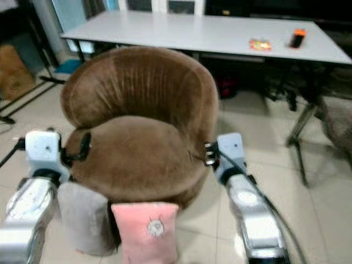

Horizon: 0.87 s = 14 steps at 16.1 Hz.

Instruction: Move the pillow to the sofa from floor

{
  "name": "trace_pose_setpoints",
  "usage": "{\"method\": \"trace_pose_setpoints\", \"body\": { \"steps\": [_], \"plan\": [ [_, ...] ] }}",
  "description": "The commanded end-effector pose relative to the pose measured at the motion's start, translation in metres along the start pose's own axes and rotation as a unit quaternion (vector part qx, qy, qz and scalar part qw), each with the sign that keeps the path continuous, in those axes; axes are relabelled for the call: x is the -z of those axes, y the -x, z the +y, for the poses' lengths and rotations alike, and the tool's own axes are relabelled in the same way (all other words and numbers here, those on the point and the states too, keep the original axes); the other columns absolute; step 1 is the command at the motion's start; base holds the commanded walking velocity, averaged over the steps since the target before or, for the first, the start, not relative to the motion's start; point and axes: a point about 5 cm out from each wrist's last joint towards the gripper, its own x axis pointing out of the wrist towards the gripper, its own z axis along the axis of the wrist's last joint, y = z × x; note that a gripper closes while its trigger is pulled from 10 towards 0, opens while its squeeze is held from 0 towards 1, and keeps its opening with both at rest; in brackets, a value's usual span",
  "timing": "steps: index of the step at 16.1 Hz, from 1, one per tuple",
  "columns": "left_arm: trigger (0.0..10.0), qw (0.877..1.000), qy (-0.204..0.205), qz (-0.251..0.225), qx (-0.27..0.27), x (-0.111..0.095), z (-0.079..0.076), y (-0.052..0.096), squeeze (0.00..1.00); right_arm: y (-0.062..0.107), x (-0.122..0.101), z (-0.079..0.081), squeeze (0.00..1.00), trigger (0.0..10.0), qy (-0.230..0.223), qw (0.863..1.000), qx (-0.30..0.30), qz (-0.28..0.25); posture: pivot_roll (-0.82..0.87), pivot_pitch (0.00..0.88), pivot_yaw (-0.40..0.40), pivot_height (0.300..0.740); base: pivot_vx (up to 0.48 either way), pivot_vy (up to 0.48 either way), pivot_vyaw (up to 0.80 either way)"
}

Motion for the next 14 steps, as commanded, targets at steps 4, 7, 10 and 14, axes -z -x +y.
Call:
{"method": "trace_pose_setpoints", "body": {
  "steps": [4, 7, 10, 14],
  "plan": [
    [10.0, 1.0, -0.014, 0.009, -0.019, 0.003, 0.009, 0.001, 0.0, -0.002, -0.002, 0.001, 0.0, 10.0, 0.0, 1.0, -0.009, -0.006, -0.19, 0.0, 0.034, 0.74, 0.0, 0.0, 0.4],
    [10.0, 1.0, -0.023, 0.007, -0.019, 0.003, 0.01, 0.0, 0.0, -0.002, -0.002, 0.003, 0.0, 10.0, 0.001, 1.0, -0.013, -0.009, -0.19, 0.0, 0.035, 0.74, 0.0, -0.225, 0.0],
    [10.0, 0.999, -0.032, 0.008, -0.024, 0.003, 0.011, 0.0, 0.0, -0.003, -0.004, 0.003, 0.0, 10.0, 0.005, 1.0, -0.01, -0.013, -0.19, 0.0, 0.035, 0.74, 0.0, -0.381, 0.8],
    [10.0, 0.998, -0.037, 0.0, -0.044, 0.001, 0.019, 0.001, 0.0, -0.001, 0.0, 0.001, 0.0, 10.0, -0.02, 0.999, 0.025, -0.009, -0.18, 0.0, 0.035, 0.74, 0.0, 0.0, 0.0]
  ]
}}
